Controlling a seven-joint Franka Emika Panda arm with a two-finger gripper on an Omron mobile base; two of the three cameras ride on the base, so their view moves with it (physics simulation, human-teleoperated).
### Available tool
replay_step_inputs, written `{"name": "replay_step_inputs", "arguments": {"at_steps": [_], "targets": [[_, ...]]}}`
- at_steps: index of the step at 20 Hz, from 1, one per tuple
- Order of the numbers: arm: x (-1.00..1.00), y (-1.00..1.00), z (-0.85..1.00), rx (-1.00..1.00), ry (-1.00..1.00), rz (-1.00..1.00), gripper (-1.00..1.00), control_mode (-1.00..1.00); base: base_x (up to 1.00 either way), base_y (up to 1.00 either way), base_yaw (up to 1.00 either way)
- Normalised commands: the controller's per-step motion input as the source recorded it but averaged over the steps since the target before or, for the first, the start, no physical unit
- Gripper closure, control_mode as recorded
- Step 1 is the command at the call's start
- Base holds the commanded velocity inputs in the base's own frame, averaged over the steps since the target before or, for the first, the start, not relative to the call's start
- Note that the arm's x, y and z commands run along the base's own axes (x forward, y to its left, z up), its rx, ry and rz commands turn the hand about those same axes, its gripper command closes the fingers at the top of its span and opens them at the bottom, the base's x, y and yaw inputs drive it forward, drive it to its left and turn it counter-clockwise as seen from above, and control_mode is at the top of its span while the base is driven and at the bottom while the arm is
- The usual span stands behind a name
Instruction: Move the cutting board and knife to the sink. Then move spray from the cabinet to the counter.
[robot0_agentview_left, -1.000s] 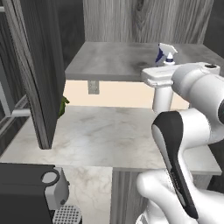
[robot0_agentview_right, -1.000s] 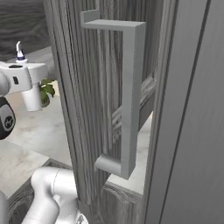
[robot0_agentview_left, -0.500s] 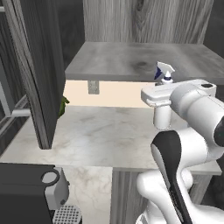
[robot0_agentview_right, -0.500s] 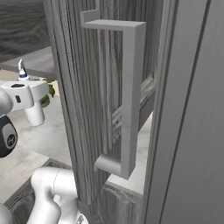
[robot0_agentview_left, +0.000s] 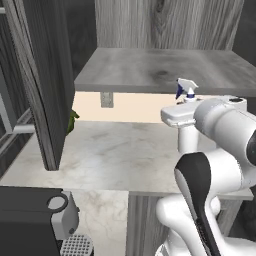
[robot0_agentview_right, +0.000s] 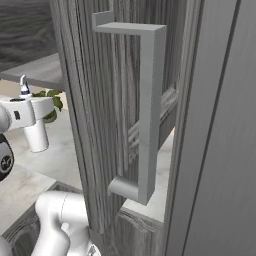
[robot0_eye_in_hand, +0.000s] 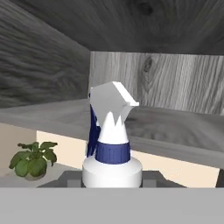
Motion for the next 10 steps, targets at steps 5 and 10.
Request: {"name": "replay_step_inputs", "arguments": {"at_steps": [5, 10], "targets": [[-0.31, 0.0, -0.5, -0.01, -0.06, 0.0, 1.0, -1.0, 0.0, 0.0, 0.0], [0.15, 0.01, -0.92, 0.0, -0.02, 0.06, 1.0, -1.0, 0.0, 0.0, 0.0]]}}
